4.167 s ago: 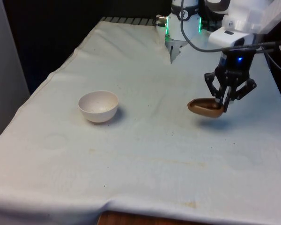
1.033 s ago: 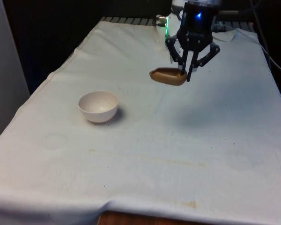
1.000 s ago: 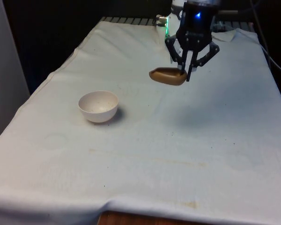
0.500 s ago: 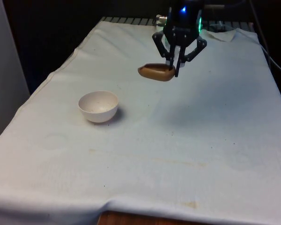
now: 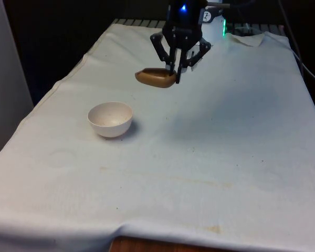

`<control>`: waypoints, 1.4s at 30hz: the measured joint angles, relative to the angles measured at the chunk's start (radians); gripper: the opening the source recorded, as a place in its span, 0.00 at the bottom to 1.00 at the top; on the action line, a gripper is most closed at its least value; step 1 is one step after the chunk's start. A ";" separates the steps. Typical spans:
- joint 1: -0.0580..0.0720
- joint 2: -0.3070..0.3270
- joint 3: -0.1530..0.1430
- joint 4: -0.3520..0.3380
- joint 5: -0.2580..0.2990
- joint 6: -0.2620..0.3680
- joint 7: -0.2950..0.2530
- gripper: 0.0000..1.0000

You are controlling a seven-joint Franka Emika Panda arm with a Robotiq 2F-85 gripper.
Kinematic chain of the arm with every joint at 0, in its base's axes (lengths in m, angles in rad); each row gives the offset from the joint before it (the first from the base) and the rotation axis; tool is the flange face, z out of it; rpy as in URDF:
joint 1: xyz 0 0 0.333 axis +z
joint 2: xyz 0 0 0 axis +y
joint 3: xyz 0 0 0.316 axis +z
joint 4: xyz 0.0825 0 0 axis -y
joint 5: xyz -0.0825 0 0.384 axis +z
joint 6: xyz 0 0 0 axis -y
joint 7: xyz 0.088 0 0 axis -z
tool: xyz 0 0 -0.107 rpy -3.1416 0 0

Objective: Pour the coffee beans from the cup into the bowl.

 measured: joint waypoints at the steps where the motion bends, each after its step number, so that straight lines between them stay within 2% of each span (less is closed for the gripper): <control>1: 0.000 0.001 -0.005 0.003 0.003 -0.003 -0.007 0.01; 5: 0.000 0.002 -0.014 0.009 0.011 -0.009 -0.020 0.01; 14: 0.000 0.004 -0.055 0.027 0.076 -0.038 -0.102 0.01; 20: 0.000 0.004 -0.065 0.027 0.115 -0.046 -0.135 0.01; 26: -0.001 0.005 -0.077 0.027 0.178 -0.051 -0.184 0.01; 31: -0.001 0.011 -0.091 0.027 0.253 -0.051 -0.247 0.01; 35: -0.002 0.013 -0.095 0.026 0.276 -0.052 -0.268 0.01; 39: -0.002 0.019 -0.106 0.026 0.329 -0.053 -0.315 0.01; 42: -0.002 0.023 -0.108 0.026 0.340 -0.053 -0.325 0.01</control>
